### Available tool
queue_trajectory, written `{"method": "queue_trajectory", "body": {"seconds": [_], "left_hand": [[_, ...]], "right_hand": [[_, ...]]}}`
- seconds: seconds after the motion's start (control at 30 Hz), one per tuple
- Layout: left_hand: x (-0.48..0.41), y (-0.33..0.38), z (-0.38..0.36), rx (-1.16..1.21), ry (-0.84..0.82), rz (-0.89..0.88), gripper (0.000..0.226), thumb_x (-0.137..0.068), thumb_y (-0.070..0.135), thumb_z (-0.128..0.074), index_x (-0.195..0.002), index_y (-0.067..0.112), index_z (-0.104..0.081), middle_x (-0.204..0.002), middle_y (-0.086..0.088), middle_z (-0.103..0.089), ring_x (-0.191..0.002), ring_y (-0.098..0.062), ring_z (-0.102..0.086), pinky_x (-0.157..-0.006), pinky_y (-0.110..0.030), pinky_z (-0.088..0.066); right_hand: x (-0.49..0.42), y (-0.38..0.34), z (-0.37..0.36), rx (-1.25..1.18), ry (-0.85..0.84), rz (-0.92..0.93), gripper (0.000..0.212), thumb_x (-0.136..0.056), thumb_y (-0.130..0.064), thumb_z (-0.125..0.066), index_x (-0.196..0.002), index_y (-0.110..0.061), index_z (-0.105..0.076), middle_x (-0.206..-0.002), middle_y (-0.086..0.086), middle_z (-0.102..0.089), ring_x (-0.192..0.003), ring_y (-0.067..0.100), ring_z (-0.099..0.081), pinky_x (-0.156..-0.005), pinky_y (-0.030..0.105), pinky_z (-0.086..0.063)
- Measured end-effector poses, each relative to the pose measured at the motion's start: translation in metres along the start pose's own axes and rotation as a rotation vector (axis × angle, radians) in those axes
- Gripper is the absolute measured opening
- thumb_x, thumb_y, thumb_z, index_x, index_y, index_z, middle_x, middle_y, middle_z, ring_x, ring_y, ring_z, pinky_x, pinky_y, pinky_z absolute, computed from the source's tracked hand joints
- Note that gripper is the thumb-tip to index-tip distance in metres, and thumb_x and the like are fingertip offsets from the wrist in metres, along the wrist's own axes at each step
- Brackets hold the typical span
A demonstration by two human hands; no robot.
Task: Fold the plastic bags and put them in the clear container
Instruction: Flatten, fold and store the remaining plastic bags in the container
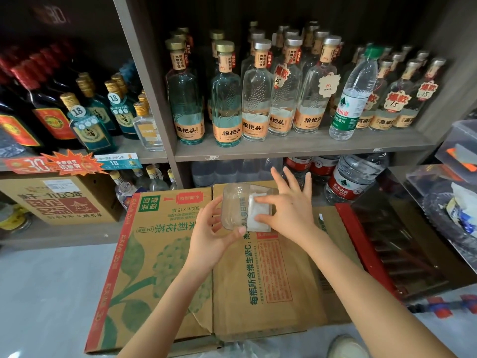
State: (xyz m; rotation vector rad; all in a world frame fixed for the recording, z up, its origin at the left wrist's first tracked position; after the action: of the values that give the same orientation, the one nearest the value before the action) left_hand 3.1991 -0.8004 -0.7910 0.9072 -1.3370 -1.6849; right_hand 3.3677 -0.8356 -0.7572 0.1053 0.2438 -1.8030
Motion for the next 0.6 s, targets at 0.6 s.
{"method": "queue_trajectory", "body": {"seconds": [0.6], "left_hand": [[-0.004, -0.004, -0.003, -0.084, 0.043, 0.019, 0.072, -0.076, 0.027, -0.079, -0.137, 0.033, -0.042, -0.127, 0.006, -0.050, -0.107, 0.002, -0.053, -0.095, -0.019, -0.043]], "right_hand": [[0.007, 0.018, 0.001, -0.262, 0.044, -0.152, 0.047, -0.079, -0.059, -0.064, -0.123, -0.043, -0.060, -0.159, 0.000, -0.018, -0.146, 0.021, -0.012, -0.116, 0.050, 0.009]]}}
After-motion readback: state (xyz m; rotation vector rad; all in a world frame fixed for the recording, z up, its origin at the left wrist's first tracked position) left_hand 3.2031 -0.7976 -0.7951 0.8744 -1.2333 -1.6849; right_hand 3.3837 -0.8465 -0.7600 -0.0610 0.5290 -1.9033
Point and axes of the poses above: each hand's wrist, its own x-axis away from the middle knuckle, its own z-axis out of the back of the hand, y = z × x, the point moved 9 cm from there along -x, towards the middle knuckle
